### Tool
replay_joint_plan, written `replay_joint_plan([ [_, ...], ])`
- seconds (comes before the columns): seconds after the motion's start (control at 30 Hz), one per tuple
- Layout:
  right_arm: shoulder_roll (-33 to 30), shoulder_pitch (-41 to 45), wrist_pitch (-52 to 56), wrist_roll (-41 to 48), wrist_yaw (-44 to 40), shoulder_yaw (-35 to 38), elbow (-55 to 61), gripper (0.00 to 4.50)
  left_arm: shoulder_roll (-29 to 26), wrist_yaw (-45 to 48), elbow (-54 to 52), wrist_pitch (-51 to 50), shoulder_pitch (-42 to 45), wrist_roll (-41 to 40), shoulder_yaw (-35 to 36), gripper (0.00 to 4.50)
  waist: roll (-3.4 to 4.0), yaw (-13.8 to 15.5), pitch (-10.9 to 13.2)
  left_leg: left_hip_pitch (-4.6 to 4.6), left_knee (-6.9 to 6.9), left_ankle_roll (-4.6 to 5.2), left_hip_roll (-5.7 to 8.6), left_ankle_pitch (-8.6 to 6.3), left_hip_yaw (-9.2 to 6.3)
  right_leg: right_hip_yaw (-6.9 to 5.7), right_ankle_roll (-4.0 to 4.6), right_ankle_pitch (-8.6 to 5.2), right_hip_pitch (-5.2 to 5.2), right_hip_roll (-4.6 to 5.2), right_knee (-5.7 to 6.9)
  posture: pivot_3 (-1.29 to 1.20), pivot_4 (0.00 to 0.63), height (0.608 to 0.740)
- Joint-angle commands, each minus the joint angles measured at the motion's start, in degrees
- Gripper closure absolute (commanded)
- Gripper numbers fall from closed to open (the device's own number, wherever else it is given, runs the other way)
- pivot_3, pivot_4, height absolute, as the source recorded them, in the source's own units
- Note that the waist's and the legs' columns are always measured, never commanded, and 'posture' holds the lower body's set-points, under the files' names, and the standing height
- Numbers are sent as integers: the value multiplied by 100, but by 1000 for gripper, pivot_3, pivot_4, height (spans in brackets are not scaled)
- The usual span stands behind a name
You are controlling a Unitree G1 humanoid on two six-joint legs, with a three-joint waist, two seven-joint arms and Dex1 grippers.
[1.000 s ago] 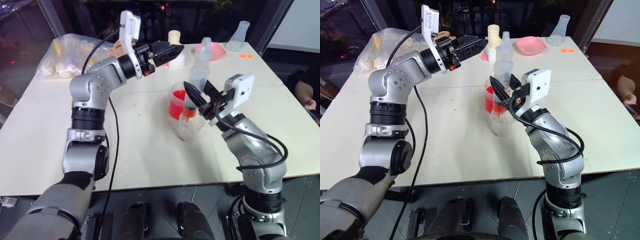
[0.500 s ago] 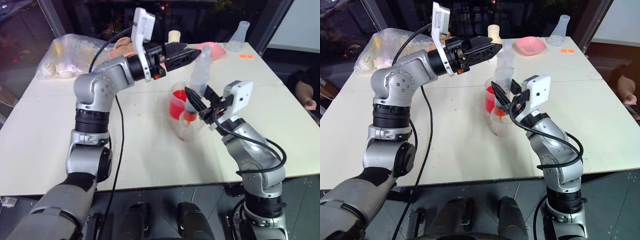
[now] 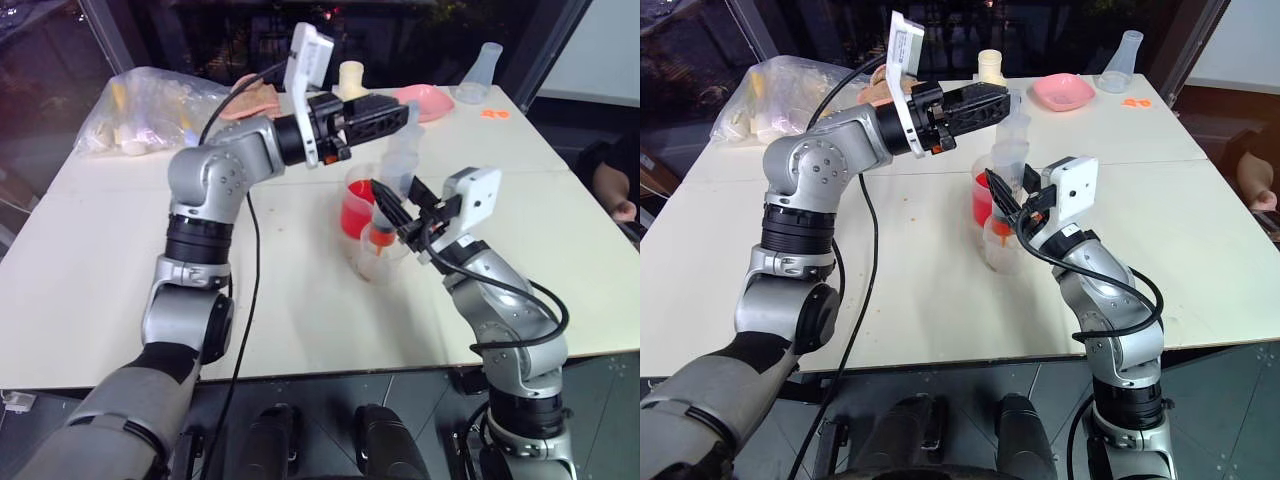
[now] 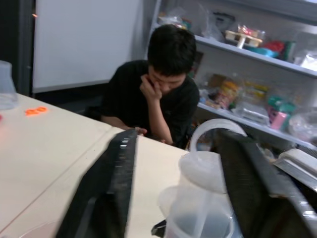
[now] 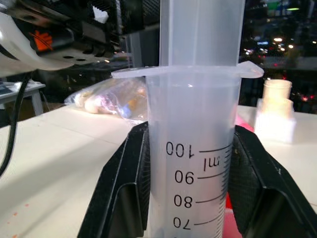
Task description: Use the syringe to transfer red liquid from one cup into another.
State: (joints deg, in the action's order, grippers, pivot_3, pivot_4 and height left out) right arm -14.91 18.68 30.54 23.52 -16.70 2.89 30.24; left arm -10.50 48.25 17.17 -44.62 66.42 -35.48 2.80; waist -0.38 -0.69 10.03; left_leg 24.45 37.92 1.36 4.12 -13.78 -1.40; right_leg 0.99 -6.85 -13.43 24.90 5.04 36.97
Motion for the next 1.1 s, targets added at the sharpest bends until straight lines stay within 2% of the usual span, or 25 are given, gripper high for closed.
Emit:
replay_joint_plan([
  [0.03, -37, 63, -182, 14, -98, -64, 246, 3042, 74, 232, -42, 46, 184, 39, -228, 3360, 0, -6, 0, 0, 0, 0, -1, 0, 0, 0, 0, 0, 0, -1, 0, 0, 150, 740],
  [0.17, -42, 55, -193, 7, -98, -45, 248, 3042, 67, 392, -71, -16, 193, 6, -311, 4489, 0, -8, 0, 0, 0, 0, -1, 0, 0, 0, 0, 0, 0, -1, 0, 0, 150, 740],
  [1.1, -111, 419, -165, 49, -70, 226, 277, 3042, 122, 364, -552, -312, -330, 130, -585, 4489, 0, 2, 0, -1, 1, 0, -2, 0, -1, 0, 0, -1, -2, -1, 0, 0, 150, 740],
])
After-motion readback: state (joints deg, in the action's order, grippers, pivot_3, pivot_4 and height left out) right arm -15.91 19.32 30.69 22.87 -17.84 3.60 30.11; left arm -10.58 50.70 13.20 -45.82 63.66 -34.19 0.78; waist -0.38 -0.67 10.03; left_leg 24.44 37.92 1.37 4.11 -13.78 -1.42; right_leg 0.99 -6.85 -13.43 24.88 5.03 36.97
